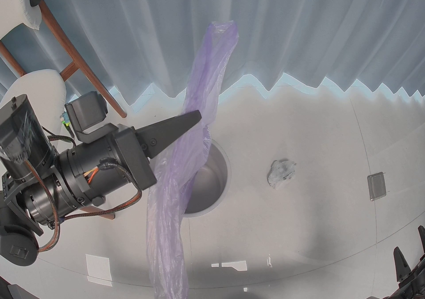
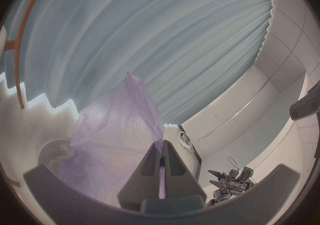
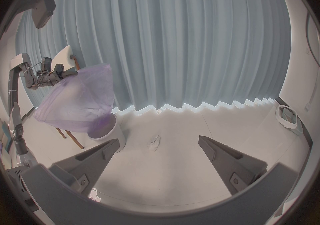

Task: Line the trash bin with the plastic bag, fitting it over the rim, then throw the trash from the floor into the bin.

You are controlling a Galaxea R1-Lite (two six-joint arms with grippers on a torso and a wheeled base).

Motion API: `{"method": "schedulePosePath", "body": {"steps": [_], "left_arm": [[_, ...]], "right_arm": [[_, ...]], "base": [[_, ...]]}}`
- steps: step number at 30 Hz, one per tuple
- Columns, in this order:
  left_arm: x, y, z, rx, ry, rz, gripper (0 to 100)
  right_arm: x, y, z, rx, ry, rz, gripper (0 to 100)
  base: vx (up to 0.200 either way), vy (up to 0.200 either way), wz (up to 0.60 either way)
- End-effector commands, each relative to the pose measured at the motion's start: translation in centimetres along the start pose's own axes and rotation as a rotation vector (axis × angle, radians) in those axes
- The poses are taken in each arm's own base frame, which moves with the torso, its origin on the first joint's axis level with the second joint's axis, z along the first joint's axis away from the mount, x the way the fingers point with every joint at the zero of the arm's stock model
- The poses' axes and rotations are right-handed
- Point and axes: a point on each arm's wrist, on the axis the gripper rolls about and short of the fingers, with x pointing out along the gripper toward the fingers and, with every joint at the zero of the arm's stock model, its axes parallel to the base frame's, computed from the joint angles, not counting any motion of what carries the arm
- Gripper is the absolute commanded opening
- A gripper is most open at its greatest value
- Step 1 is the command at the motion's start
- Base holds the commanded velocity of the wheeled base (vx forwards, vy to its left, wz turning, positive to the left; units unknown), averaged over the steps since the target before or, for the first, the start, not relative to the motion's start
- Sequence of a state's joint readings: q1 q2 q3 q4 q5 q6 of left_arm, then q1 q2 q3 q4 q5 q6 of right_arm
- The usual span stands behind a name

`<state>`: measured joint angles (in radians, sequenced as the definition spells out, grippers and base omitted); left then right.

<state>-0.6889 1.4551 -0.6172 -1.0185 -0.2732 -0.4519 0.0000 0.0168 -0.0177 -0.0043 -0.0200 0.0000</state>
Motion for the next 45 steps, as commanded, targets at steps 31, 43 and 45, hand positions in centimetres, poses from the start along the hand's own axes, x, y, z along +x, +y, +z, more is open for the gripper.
{"method": "schedulePosePath", "body": {"steps": [31,43,45], "left_arm": [[-0.2,3.7,-1.6,0.101,0.063,0.137,0],[0.3,5.2,-2.4,0.094,0.087,0.192,0],[0.4,5.3,-2.5,0.093,0.088,0.202,0]], "right_arm": [[0.0,0.0,-0.5,0.000,-0.001,0.000,100],[0.0,0.0,-0.5,0.000,-0.001,0.000,100],[0.0,0.0,-0.5,0.000,-0.001,-0.001,100]], "base": [[0.000,0.000,0.00],[0.000,0.000,0.00],[0.000,0.000,0.00]]}}
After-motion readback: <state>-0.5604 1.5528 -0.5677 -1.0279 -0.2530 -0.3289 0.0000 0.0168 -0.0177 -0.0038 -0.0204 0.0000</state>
